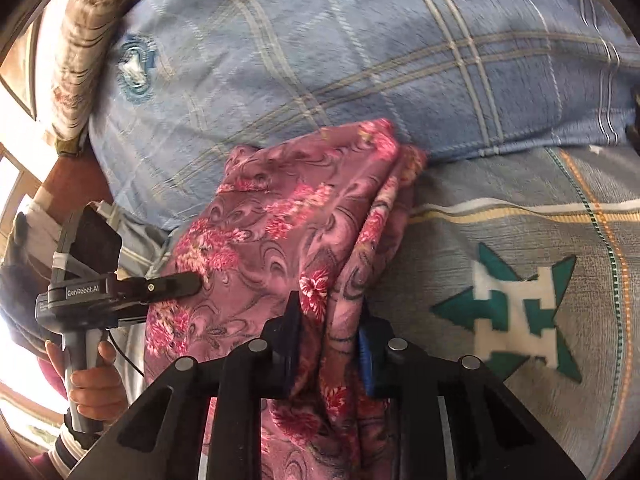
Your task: Fold small clothes
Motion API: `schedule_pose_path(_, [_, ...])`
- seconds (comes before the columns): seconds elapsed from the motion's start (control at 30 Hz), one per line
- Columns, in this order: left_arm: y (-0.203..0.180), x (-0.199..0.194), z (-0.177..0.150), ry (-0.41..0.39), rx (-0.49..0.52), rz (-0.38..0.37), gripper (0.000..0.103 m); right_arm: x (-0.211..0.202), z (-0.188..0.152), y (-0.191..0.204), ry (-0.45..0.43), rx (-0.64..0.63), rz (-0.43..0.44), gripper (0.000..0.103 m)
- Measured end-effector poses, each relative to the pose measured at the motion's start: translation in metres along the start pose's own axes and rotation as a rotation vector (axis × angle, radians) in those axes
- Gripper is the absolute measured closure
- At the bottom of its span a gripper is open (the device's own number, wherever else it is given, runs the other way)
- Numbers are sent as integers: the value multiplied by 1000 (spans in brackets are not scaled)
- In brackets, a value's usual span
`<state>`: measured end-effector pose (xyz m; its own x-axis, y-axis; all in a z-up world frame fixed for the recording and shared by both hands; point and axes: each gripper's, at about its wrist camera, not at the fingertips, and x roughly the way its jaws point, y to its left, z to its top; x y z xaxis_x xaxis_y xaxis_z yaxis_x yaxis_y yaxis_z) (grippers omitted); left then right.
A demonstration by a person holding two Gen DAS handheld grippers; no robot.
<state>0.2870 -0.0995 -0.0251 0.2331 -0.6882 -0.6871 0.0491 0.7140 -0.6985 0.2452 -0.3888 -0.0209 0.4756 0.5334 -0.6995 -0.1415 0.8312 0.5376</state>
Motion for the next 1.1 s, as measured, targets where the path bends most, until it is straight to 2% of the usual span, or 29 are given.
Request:
schedule_pose_path(0.2, [-6, -76, -7, -100, 42, -40, 72, -36, -6, 53, -86, -40, 97, 80])
schedule_pose_path(0.37, [7, -110, -30, -149, 83, 16, 72, -29, -25, 90, -83, -68, 136, 80])
schedule_pose_path(0.57, [69, -101, -64, -117, 20, 44, 72, 15, -69, 93, -21, -18, 171, 80])
schedule_pose_path(0.73, [101, -84, -80, -93, -8, 70, 70, 33, -97, 84, 2, -14, 132, 79])
schedule_pose_path(0.83, [106, -77, -83, -82, 7, 103, 62, 35, -101, 80, -6, -44, 101, 76])
schedule_pose_path(0.9, [111, -73, -84, -80, 12, 128, 49, 38, -100, 80, -2, -77, 65, 74])
schedule_pose_path(0.97, [115, -67, -85, -85, 9, 146, 39, 45, -103, 77, -1, -115, 20, 66])
schedule_pose_path(1.0, [117, -66, -85, -89, 10, 139, 39, 50, -106, 73, -5, -133, -1, 60])
schedule_pose_path(1.1, [114, -64, -84, -103, 41, 149, 38, 52, -112, 66, -54, -162, 17, 60])
